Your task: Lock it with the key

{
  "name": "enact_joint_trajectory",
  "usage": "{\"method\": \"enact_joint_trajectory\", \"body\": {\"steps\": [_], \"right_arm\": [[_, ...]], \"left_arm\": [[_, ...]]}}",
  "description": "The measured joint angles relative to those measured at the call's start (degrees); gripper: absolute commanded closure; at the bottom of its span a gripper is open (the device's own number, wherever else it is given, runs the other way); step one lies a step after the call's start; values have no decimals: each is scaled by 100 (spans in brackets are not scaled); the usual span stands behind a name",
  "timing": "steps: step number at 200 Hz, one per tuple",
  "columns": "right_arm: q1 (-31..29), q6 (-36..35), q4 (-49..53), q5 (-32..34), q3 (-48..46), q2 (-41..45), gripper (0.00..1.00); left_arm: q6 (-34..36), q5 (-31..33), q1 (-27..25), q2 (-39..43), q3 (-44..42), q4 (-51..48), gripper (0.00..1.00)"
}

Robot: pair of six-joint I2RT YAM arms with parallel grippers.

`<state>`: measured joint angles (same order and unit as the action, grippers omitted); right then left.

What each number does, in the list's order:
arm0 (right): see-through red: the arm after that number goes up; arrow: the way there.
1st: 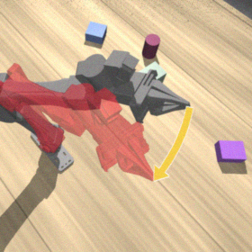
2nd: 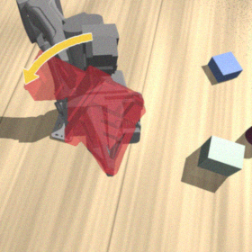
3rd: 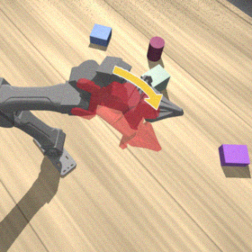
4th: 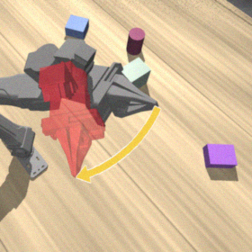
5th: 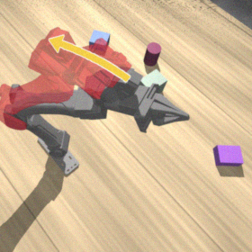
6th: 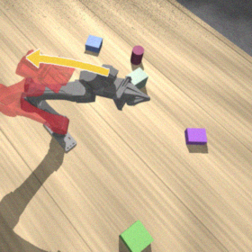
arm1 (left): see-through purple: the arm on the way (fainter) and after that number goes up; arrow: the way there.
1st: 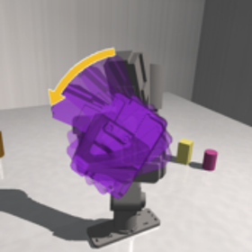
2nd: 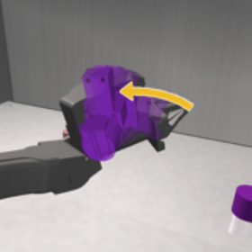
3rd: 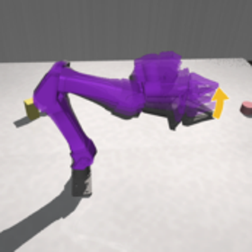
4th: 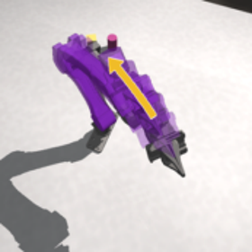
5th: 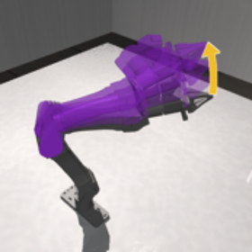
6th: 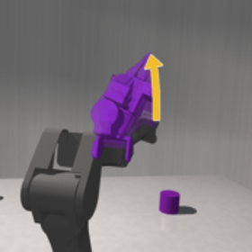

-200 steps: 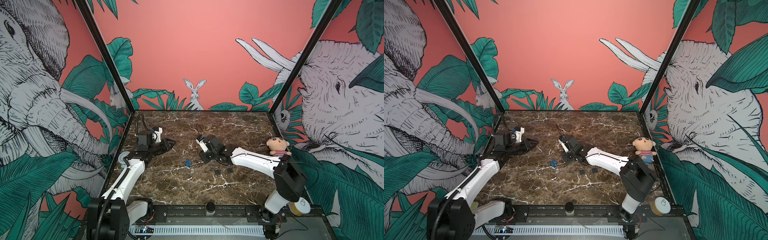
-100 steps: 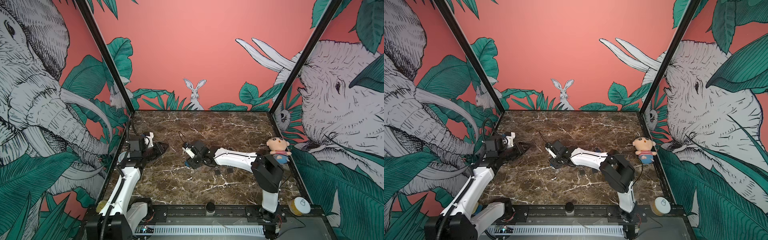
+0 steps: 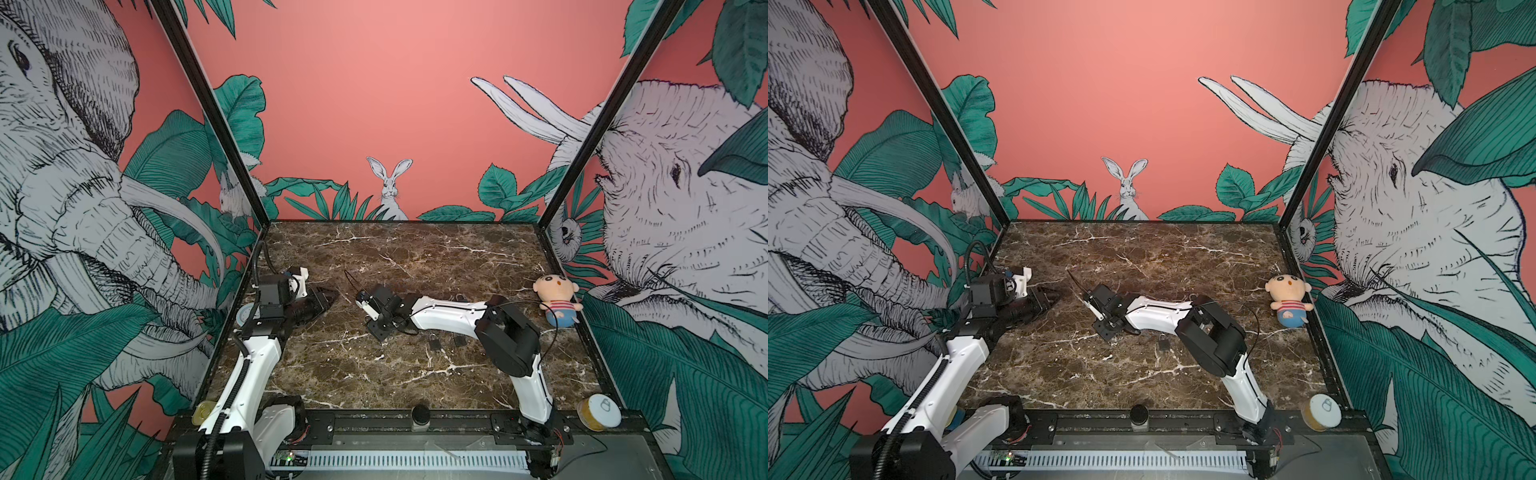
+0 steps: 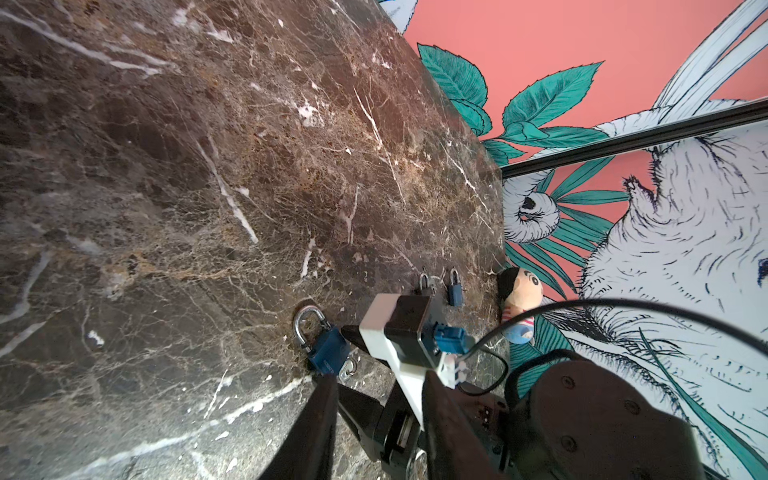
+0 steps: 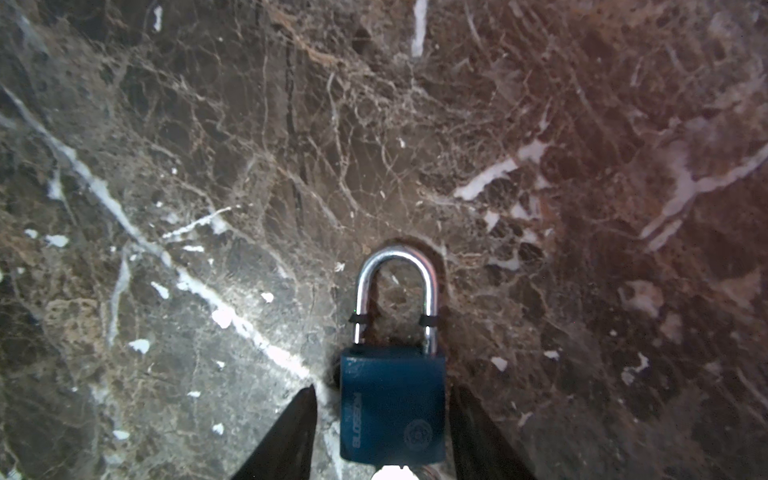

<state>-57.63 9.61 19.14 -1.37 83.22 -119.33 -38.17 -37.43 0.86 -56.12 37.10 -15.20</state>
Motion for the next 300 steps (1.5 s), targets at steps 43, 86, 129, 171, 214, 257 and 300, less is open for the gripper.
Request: {"method": "enact_joint_trajectory", "body": {"steps": [43,86,129,171,214,257,300], "right_arm": [[-20,-2,39,118,2,-81,52],[-52,-48,125,247,149,-173,59],[-79,-107,157,326,190,-195,61],[-96,-114,155,407,192,-201,59],[-101,-127,155,431,214,-219,54],[-101,-153,173,420,273,-254,73],[-101,-151,72,358,192,-201,81]], "left_arm": [[-2,-28,24,0,-90,17,63],[-26,-66,33,-7,-92,55,63],[-42,-72,44,-13,-94,57,63],[-66,-81,55,-20,-94,61,63],[-125,-111,57,-33,-120,101,63],[-133,-114,57,-33,-129,103,63],[-85,-125,57,-33,-131,94,64]]}}
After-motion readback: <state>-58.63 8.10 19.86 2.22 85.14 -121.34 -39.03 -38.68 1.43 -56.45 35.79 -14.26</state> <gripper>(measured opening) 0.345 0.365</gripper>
